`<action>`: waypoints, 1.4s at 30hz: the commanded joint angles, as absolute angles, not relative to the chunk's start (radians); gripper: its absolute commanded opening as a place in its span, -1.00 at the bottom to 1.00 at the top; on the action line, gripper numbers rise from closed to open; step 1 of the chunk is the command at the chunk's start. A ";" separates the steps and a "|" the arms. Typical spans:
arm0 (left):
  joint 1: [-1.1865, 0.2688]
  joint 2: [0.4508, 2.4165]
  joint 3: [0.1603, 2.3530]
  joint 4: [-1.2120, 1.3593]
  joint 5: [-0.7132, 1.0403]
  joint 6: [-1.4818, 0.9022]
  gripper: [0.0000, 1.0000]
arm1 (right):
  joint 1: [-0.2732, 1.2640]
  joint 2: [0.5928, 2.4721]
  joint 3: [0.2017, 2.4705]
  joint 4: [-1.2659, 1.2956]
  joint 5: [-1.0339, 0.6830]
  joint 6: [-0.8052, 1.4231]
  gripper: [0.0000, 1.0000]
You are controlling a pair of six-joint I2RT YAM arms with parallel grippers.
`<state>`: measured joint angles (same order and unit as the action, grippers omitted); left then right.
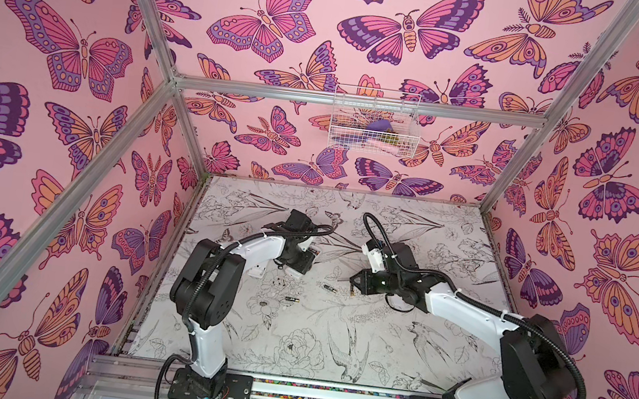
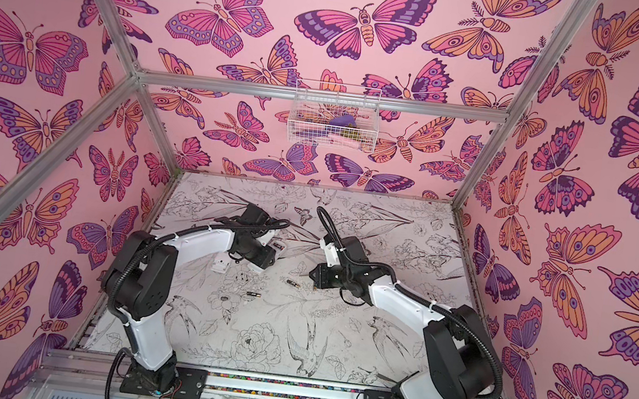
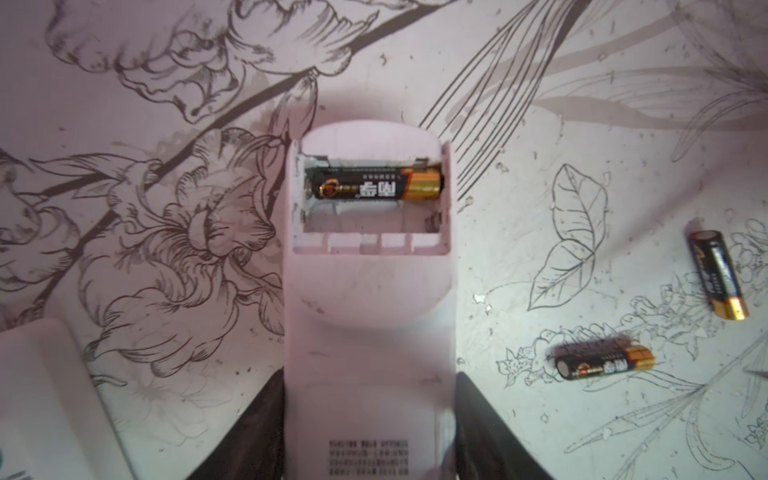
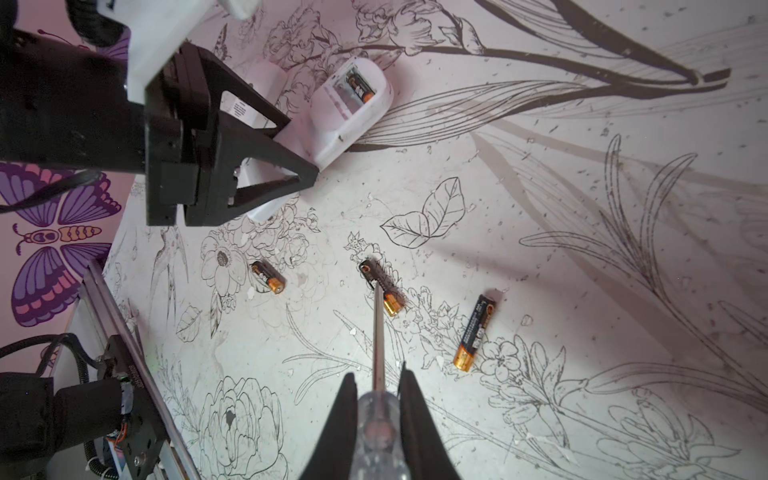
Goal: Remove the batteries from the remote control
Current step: 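Lower the white remote back onto the table with the left gripper, then hold the remote with the left gripper while the right brings the screwdriver to the bay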
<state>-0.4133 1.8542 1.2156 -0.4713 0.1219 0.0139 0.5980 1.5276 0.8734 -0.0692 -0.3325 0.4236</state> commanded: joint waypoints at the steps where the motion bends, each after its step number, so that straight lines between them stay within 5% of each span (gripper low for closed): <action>1: -0.417 1.894 1.243 -0.480 0.107 -0.033 -0.50 | 0.595 1.565 0.924 -0.037 -0.292 0.458 -1.00; 11: -0.419 1.947 1.247 -0.485 0.097 -0.085 -0.21 | 0.597 1.617 0.912 0.013 -0.269 0.476 -1.00; 21: -0.417 1.889 1.243 -0.494 0.100 -0.075 0.58 | 0.597 1.698 0.981 0.029 -0.286 0.486 -1.00; 42: -0.228 1.646 1.146 -0.407 0.235 0.037 0.75 | 0.612 1.931 1.187 0.047 -0.295 0.513 -1.00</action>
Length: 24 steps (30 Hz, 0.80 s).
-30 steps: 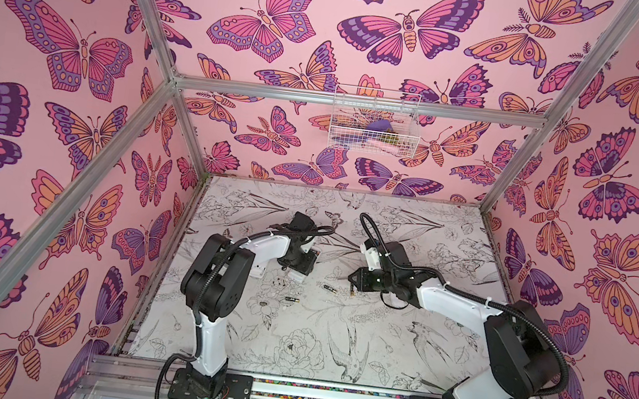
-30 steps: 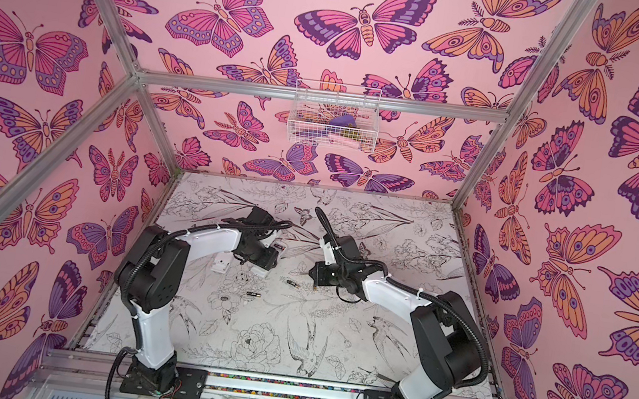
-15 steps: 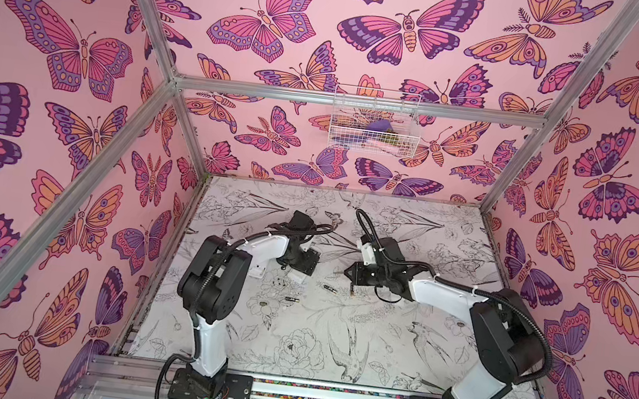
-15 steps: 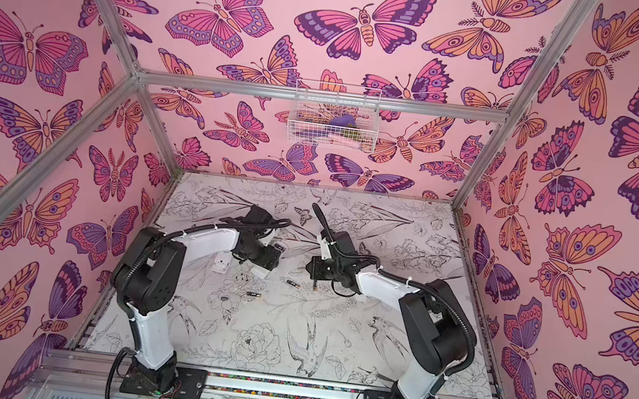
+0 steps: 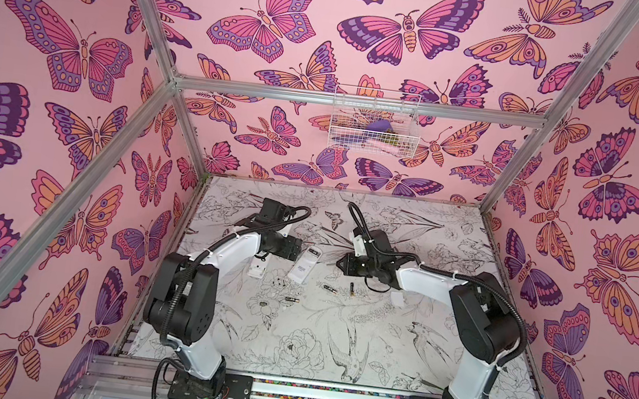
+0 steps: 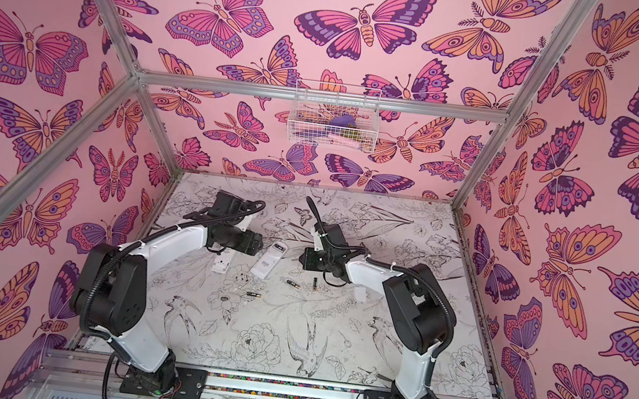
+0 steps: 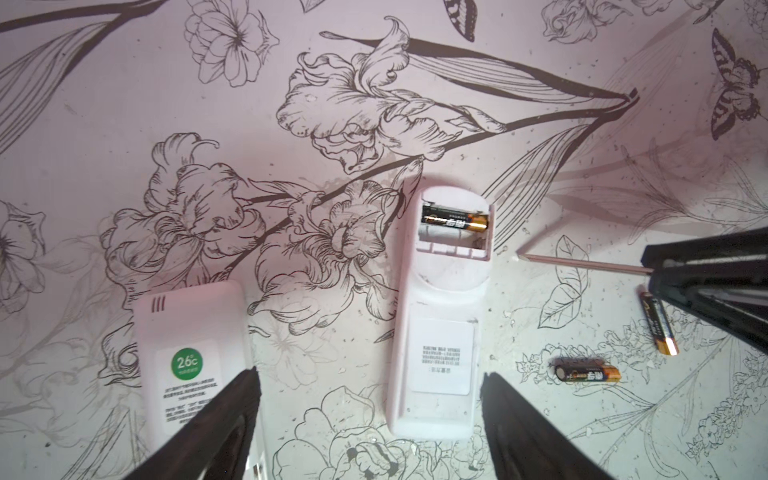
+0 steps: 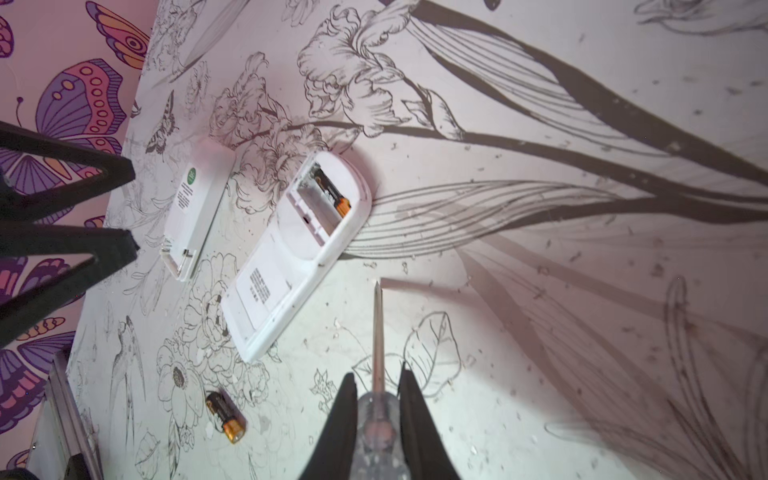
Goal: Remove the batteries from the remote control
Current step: 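Hold the remote with the left gripper while the right brings the screwdriver to the bay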
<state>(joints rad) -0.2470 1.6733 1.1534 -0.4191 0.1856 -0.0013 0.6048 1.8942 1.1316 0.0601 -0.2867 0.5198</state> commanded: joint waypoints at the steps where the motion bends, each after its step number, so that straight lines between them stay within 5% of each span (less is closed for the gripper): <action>1: -0.218 1.643 1.149 -0.411 0.230 0.054 0.78 | 0.612 1.942 1.205 0.039 -0.292 0.505 -1.00; 24: -0.097 1.531 1.036 -0.373 0.347 0.288 0.89 | 0.682 2.216 1.591 -0.061 -0.465 0.453 -1.00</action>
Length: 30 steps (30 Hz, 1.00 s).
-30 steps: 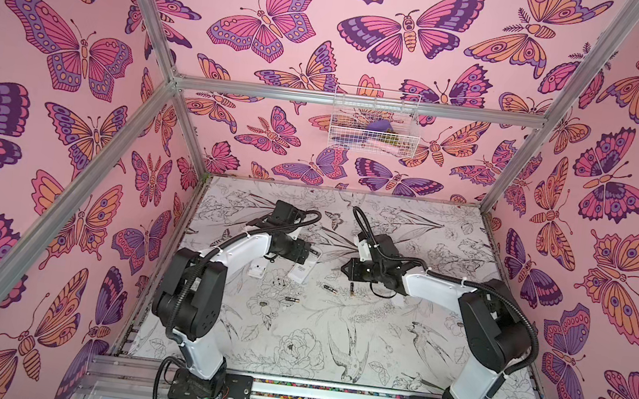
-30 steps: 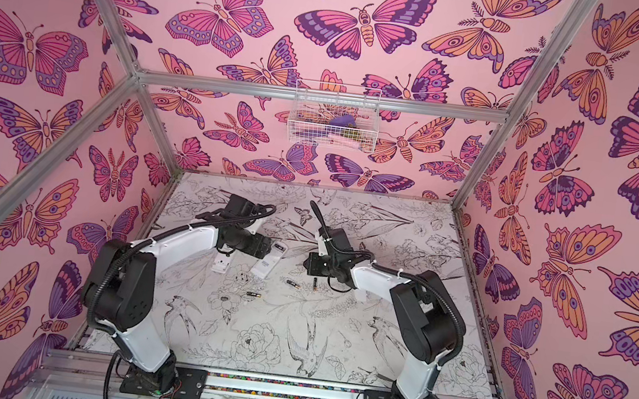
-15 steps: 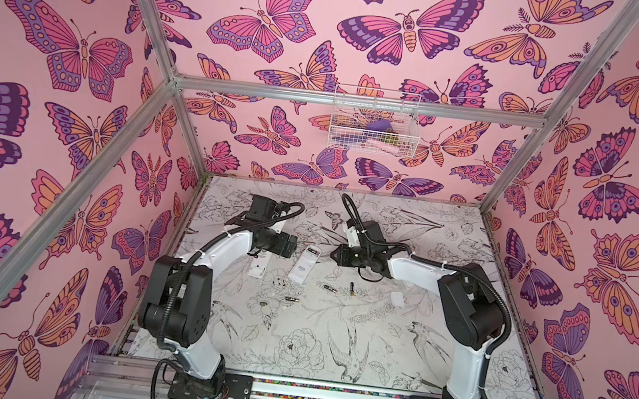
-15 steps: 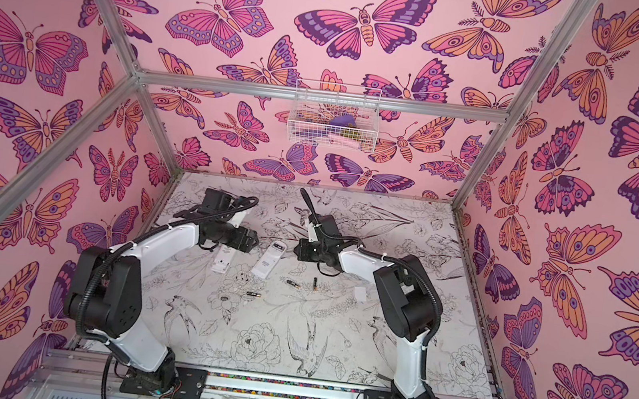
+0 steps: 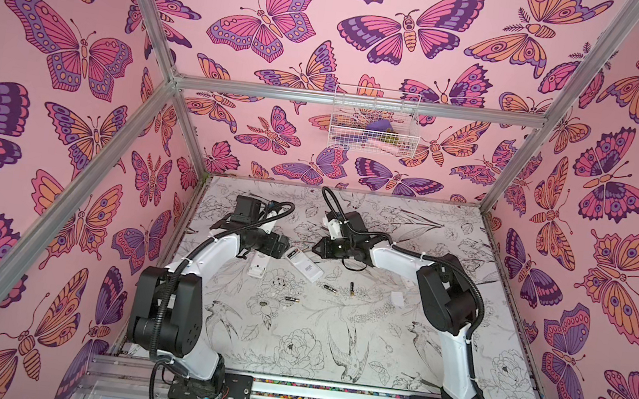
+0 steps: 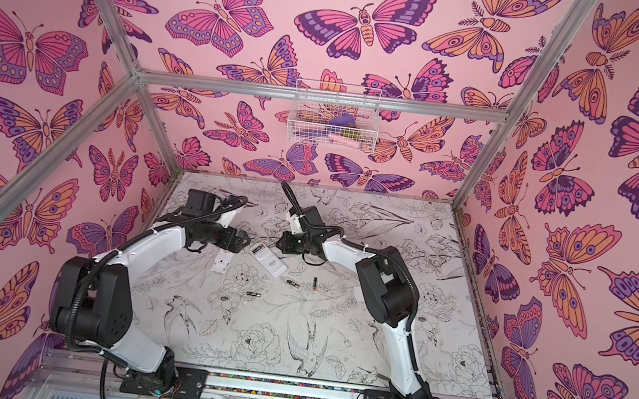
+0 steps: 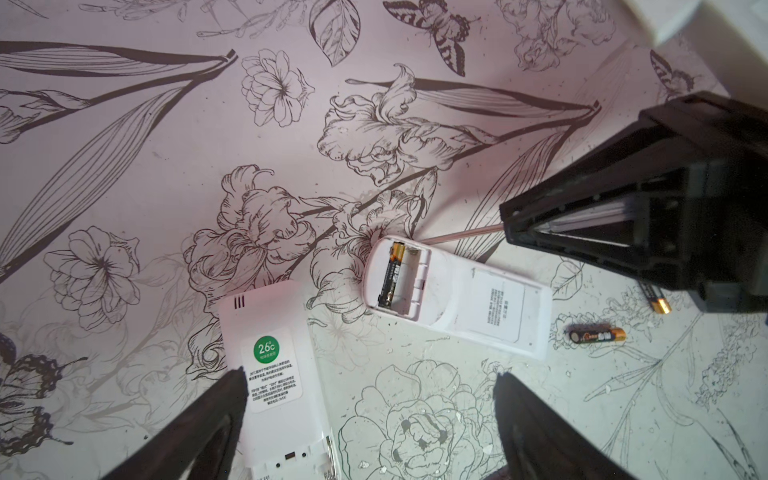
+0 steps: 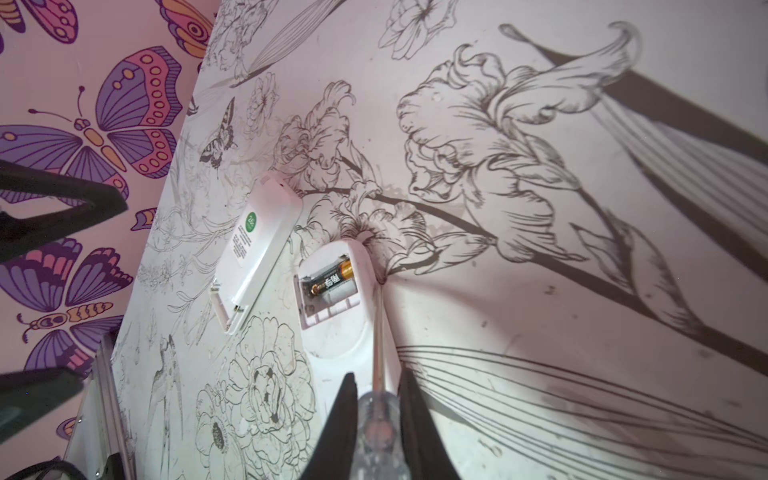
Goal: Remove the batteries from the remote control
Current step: 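Hold the remote with the left gripper while the right brings the screwdriver to the bay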
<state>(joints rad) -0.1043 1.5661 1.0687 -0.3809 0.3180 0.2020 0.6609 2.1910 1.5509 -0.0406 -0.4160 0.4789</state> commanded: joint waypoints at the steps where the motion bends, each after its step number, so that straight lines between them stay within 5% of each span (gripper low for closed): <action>1: -0.096 1.525 1.029 -0.373 0.350 0.307 0.89 | 0.688 2.225 1.601 -0.066 -0.473 0.452 -1.00; 15: -0.068 1.501 0.994 -0.443 0.529 0.559 0.91 | 0.720 2.211 1.636 -0.146 -0.579 0.376 -1.00; 30: -0.065 1.578 0.944 -0.376 0.573 0.671 0.77 | 0.631 2.119 1.592 -0.161 -0.730 0.621 -1.00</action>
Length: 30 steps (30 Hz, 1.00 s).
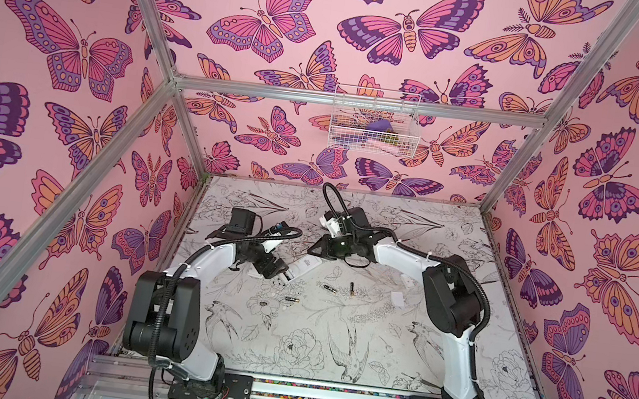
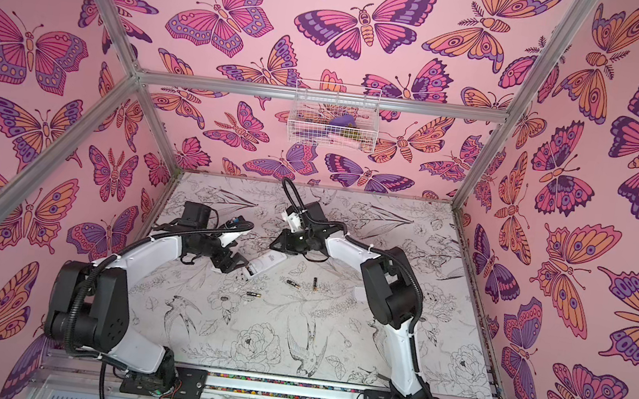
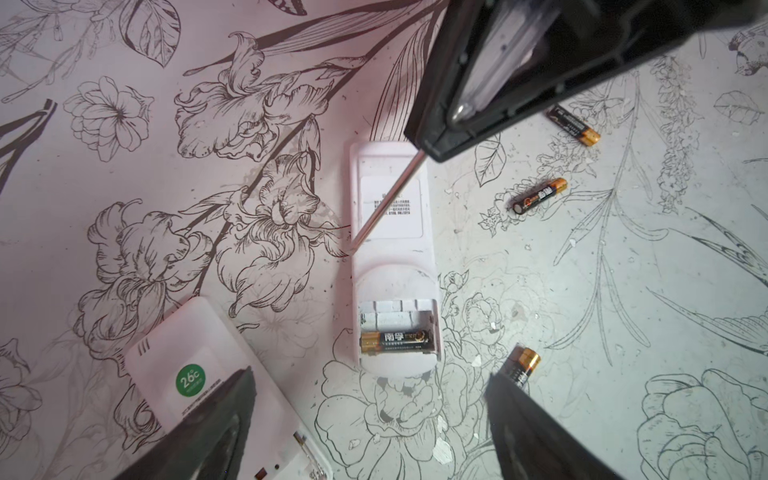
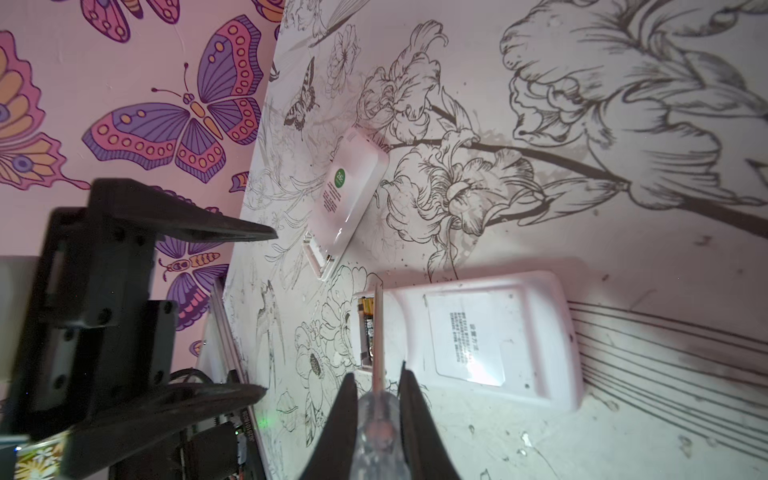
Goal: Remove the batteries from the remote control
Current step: 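Hold the remote with the left gripper while the right brings the screwdriver to the bay, then insert the screwdriver tip beside the remaining AA battery with the right gripper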
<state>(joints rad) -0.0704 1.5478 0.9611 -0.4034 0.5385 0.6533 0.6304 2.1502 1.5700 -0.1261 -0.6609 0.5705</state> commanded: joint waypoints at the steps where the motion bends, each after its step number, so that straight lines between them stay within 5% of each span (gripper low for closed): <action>1: -0.066 1.586 0.948 -0.371 0.569 0.653 0.76 | 0.630 2.121 1.604 -0.185 -0.739 0.622 -1.00; 17: -0.206 1.761 1.025 -0.403 0.310 0.573 0.80 | 0.614 2.174 1.675 -0.323 -0.853 0.567 -1.00; 30: -0.204 1.789 1.039 -0.492 0.438 0.604 0.54 | 0.618 2.262 1.758 -0.413 -0.891 0.533 -1.00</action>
